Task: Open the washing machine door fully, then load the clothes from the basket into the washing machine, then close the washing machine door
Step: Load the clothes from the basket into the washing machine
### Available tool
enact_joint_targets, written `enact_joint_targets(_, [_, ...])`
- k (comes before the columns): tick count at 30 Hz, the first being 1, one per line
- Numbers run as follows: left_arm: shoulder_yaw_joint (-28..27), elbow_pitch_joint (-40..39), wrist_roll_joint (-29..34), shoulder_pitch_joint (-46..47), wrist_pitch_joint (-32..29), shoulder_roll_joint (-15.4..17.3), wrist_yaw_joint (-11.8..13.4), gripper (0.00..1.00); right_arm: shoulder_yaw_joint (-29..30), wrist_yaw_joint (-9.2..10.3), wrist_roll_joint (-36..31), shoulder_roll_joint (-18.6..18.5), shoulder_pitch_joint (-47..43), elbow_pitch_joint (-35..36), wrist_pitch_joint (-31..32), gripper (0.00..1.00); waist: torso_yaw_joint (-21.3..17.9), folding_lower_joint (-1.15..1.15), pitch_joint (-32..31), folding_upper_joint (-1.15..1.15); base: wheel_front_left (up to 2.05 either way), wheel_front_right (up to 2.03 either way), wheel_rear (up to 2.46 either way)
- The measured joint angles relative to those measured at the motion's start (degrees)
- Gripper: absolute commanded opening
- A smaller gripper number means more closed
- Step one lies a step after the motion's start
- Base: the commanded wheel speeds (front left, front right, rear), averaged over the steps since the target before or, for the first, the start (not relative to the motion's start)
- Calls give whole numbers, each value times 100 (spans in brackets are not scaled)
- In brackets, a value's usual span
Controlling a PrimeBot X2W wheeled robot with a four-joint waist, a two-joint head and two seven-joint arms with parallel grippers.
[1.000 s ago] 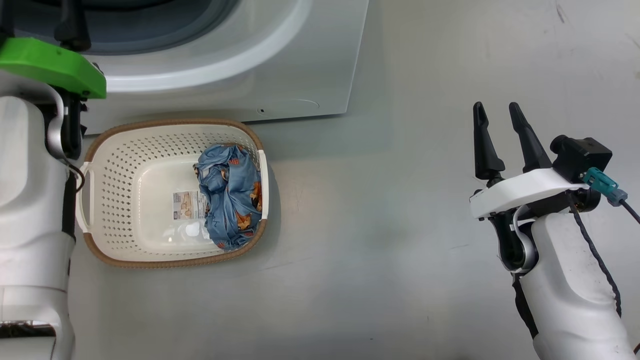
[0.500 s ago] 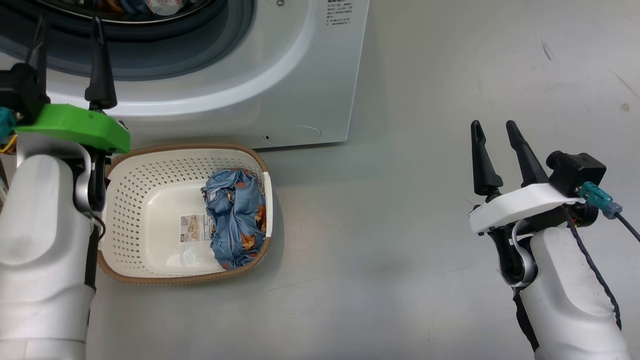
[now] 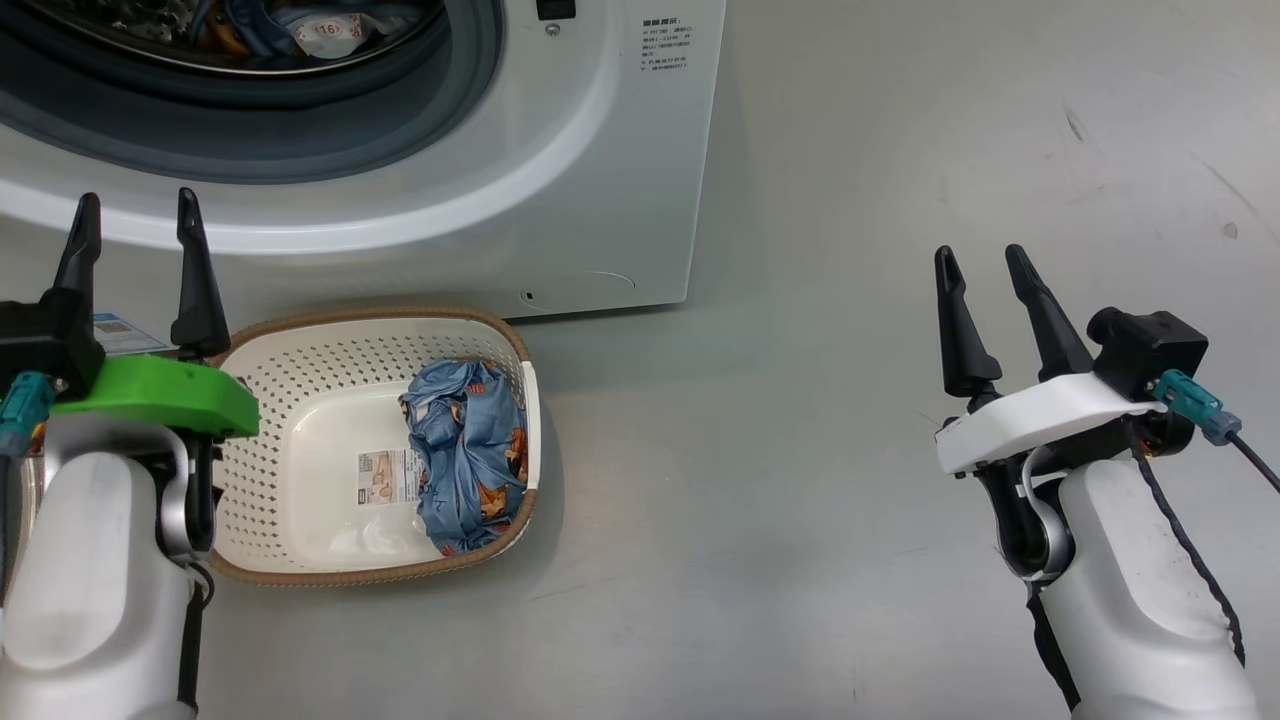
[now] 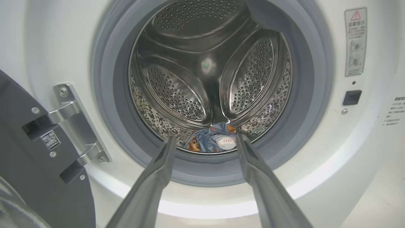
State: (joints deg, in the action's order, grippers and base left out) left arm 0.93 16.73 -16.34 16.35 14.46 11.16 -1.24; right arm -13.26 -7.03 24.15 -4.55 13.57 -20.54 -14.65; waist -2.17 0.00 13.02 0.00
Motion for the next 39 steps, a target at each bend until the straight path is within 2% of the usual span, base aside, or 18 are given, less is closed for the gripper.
enact_joint_targets(7, [-146, -325, 69, -558, 0, -147, 101, 100, 31, 0, -59, -90, -3, 97, 0, 100, -38, 0, -53, 0, 0, 0, 0])
enact_joint_targets(22, [-280, -832, 265, -1277, 0, -399, 135, 100, 68, 0, -521, -261, -215, 409, 0, 100, -5, 0, -269, 0, 0, 0, 0])
enact_joint_targets(39, [-459, -1028, 289, -1705, -1, -580, 126, 100, 186, 3, -709, -207, -491, 600, 0, 100, -78, 0, -312, 0, 0, 0, 0])
